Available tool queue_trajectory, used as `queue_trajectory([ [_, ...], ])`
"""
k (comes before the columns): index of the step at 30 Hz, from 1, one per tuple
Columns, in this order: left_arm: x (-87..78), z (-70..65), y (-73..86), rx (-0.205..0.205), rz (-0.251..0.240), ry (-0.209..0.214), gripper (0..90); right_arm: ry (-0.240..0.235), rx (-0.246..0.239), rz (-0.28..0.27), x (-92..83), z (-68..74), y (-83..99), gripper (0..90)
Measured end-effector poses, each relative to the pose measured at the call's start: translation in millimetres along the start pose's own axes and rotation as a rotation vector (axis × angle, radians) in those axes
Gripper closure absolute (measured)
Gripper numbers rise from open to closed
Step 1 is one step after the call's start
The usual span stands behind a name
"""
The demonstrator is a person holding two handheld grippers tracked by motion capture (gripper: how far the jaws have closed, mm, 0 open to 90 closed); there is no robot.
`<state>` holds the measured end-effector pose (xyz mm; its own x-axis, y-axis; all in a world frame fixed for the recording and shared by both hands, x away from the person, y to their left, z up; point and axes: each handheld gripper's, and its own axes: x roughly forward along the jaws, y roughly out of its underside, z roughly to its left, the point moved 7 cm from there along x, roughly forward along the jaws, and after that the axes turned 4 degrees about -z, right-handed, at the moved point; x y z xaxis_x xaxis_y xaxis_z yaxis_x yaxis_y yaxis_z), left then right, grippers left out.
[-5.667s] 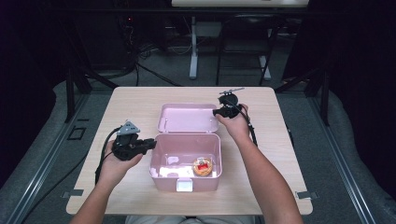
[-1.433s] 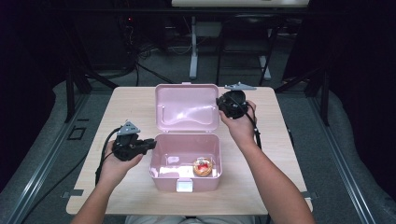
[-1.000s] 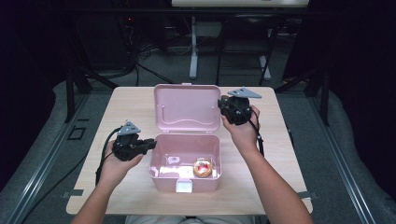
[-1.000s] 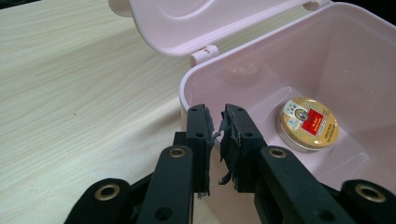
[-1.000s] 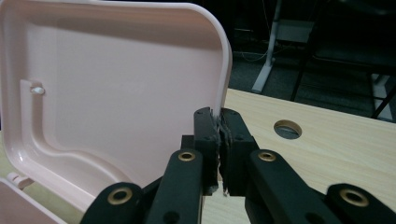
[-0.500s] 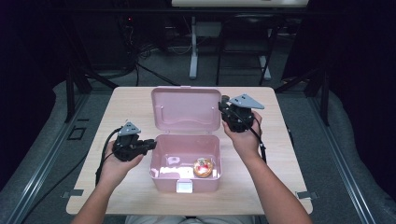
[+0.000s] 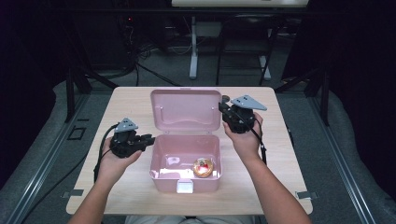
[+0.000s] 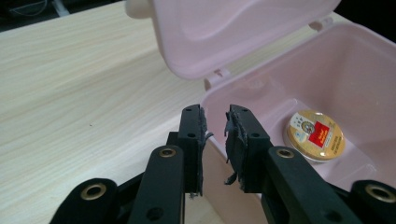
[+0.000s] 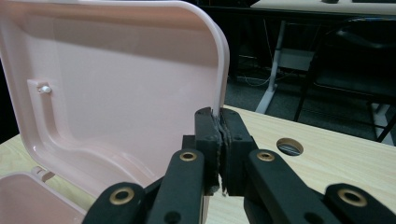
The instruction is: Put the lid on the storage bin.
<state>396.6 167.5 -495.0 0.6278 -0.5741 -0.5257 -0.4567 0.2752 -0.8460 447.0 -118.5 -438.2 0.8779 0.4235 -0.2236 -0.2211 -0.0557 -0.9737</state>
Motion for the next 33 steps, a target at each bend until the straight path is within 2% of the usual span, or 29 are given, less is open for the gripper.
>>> queue_trajectory([
  [3, -1.1, 5.5, -5.9, -0.006, -0.024, -0.024, 71.4, 0.002, 0.001, -0.002, -0.7, 0.6, -0.2, 87.0],
  [7, 2.6, 9.7, -12.6, 0.003, -0.020, -0.035, 70.0, 0.001, -0.001, -0.001, -1.8, 1.0, -0.3, 87.1],
  [16, 4.2, 10.0, -33.0, 0.016, -0.040, -0.043, 70.0, -0.002, -0.005, 0.004, -2.9, 1.4, -0.6, 87.1],
  [26, -0.4, 12.6, -68.8, 0.025, -0.085, -0.059, 68.1, -0.007, -0.013, 0.007, -3.8, 2.6, -1.1, 87.1],
  [33, -1.2, 17.5, -84.9, 0.023, -0.109, -0.080, 68.0, -0.012, -0.017, 0.005, -4.8, 4.1, -1.3, 87.1],
])
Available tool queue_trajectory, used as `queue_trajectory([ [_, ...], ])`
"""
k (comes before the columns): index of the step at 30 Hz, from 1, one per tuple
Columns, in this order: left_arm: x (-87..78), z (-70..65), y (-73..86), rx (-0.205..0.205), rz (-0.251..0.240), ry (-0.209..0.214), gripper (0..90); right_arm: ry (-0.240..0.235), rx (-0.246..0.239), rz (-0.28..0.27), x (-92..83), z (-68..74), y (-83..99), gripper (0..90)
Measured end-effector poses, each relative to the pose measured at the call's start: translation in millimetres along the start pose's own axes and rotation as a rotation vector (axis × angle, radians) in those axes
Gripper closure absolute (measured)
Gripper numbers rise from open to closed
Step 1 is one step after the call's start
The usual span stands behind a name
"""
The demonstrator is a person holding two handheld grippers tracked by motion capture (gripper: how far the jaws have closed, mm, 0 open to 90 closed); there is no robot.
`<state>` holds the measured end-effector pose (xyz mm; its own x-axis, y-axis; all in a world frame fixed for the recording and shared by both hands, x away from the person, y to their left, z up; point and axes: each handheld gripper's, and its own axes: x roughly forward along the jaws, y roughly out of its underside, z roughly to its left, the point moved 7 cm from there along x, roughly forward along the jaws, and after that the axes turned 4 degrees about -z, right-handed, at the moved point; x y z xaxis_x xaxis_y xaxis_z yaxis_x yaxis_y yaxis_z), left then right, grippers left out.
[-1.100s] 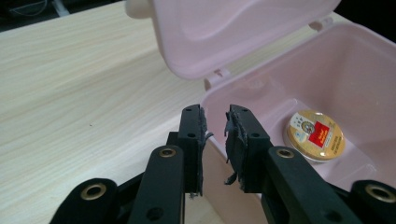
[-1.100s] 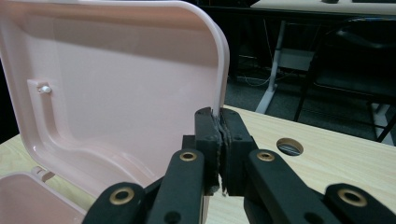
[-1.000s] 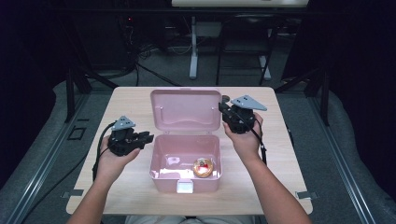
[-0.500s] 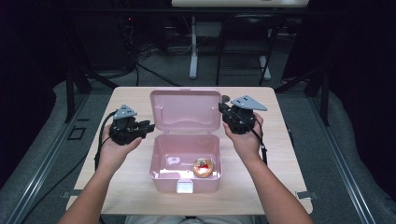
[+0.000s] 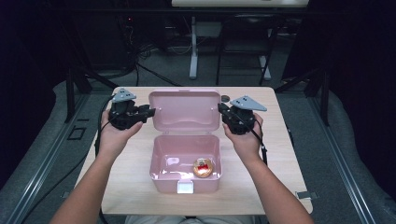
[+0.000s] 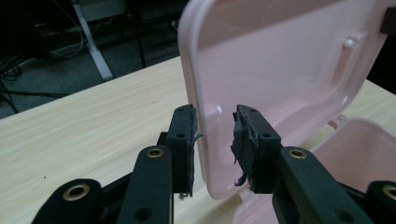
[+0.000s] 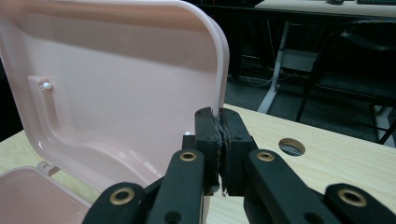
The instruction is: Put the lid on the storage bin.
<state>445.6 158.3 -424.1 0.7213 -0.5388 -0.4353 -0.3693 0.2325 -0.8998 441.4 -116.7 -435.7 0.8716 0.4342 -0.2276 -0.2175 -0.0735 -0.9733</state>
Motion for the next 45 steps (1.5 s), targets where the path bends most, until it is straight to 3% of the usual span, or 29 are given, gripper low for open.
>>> queue_trajectory([
  [22, 3.2, 5.3, -24.7, -0.002, -0.041, -0.045, 79.9, -0.012, 0.007, -0.004, -3.0, 0.4, 0.3, 87.1],
  [35, 0.6, 2.5, -25.1, 0.000, -0.041, -0.053, 81.6, -0.015, 0.003, 0.000, -3.1, 0.2, -0.5, 85.7],
  [45, -1.5, 1.1, -24.8, 0.005, -0.038, -0.053, 81.7, -0.009, 0.000, 0.006, -2.7, 0.4, -16.8, 83.1],
])
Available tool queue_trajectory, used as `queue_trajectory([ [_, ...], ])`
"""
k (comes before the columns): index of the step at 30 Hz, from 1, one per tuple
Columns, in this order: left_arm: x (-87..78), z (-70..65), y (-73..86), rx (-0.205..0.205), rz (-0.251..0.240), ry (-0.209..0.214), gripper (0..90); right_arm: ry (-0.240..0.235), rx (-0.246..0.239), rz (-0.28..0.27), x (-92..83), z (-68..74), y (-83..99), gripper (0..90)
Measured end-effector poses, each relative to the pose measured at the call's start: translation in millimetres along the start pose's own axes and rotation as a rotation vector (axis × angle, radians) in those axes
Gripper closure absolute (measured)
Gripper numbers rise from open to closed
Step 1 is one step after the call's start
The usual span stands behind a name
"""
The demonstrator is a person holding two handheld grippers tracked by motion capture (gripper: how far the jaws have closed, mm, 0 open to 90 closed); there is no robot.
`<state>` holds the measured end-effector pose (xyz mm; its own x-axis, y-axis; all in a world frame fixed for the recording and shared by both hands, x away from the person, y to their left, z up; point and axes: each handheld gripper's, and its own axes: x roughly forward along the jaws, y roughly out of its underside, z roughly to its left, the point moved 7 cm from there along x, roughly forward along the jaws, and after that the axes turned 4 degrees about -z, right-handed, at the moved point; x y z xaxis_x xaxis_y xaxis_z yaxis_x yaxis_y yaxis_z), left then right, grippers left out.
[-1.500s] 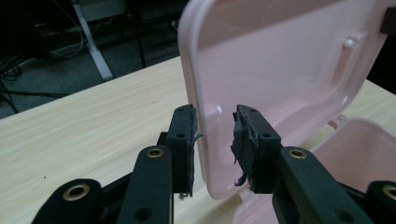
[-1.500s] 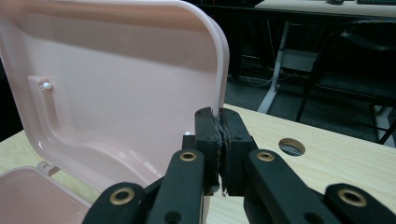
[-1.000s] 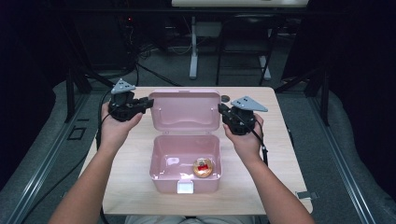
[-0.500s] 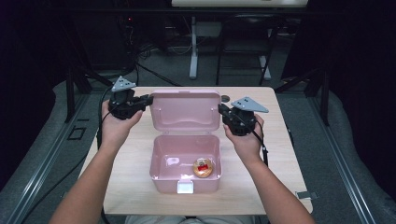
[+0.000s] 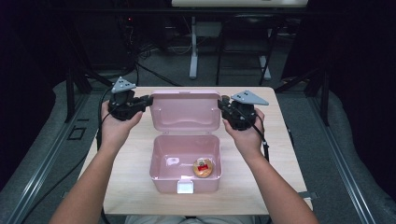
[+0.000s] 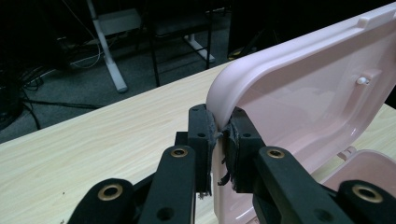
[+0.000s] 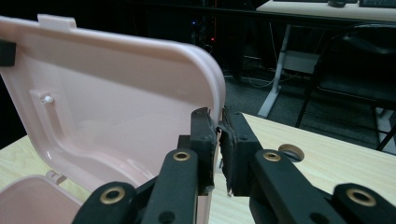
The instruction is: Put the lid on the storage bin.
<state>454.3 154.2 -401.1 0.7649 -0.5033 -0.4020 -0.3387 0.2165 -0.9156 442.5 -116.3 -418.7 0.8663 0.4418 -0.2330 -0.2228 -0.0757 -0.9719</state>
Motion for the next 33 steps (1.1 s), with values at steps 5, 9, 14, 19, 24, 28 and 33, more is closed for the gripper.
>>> queue_trajectory([
  [5, -1.4, -1.3, -0.1, 0.003, -0.002, 0.000, 81.7, 0.004, 0.004, 0.000, -0.5, -0.7, -6.8, 83.1],
  [9, -2.2, -2.1, -0.2, 0.006, -0.001, -0.002, 81.6, 0.007, 0.008, 0.010, -0.1, -0.9, -8.6, 84.4],
  [14, 0.2, -1.0, -0.9, -0.001, 0.002, -0.001, 81.7, 0.009, 0.018, 0.018, 0.7, -1.9, -9.7, 85.0],
  [19, 4.0, 1.0, -3.6, -0.002, 0.007, -0.006, 81.9, 0.018, 0.013, 0.019, 4.0, -3.4, -11.1, 85.2],
  [24, 8.3, 2.2, -9.1, 0.006, 0.001, -0.010, 81.9, 0.025, 0.021, 0.017, 10.2, -8.8, -14.6, 85.5],
  [28, 12.1, 2.8, -13.4, 0.009, -0.006, -0.016, 82.0, 0.032, 0.027, 0.011, 12.8, -12.7, -17.3, 85.6],
  [33, 16.4, 2.7, -16.4, 0.016, -0.022, -0.021, 82.2, 0.040, 0.027, 0.003, 14.3, -15.9, -17.9, 85.5],
])
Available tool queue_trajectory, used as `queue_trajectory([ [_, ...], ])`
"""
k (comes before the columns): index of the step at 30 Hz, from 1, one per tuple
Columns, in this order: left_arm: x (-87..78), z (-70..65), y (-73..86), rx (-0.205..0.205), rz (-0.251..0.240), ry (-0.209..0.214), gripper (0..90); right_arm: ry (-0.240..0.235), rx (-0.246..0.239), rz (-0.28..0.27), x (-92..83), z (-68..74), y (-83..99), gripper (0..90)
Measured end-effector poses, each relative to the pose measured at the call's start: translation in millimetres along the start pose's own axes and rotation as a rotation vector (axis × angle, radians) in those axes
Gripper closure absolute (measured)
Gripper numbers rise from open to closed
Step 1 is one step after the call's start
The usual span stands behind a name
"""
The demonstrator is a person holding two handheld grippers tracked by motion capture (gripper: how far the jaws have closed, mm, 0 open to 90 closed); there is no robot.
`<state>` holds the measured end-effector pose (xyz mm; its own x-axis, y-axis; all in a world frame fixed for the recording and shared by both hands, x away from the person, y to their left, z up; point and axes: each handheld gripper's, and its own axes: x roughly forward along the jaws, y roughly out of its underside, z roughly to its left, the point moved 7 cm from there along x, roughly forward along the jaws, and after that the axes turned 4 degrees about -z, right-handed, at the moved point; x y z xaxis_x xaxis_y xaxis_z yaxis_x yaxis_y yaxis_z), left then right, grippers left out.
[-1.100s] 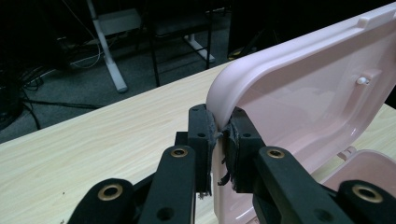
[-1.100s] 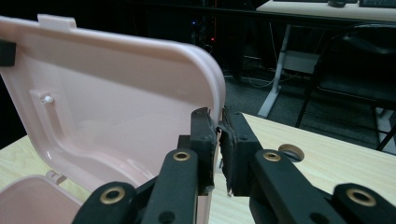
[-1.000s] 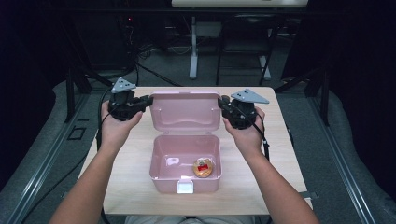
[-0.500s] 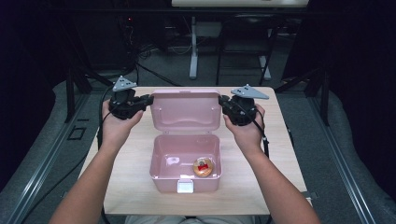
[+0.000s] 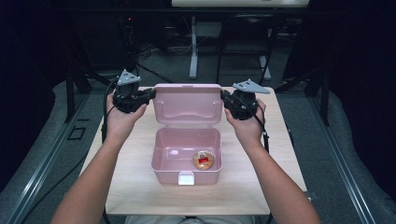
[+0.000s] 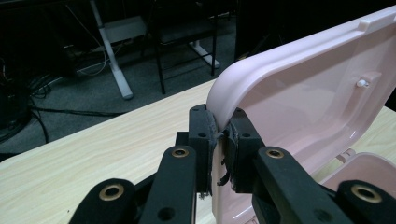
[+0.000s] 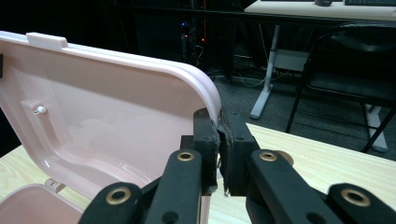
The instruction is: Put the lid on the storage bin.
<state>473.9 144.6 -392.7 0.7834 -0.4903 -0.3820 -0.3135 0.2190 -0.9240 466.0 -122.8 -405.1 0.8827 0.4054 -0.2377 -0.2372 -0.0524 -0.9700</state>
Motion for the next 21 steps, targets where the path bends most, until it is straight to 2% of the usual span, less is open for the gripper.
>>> queue_trajectory([
  [12, -3.3, -2.4, 2.0, 0.004, -0.006, 0.003, 82.0, -0.005, 0.011, -0.006, -4.1, 0.8, 2.8, 85.2],
  [21, -4.6, -1.3, 7.7, 0.001, -0.013, 0.002, 82.2, -0.014, -0.010, -0.006, -9.0, 6.2, 4.6, 84.5],
])
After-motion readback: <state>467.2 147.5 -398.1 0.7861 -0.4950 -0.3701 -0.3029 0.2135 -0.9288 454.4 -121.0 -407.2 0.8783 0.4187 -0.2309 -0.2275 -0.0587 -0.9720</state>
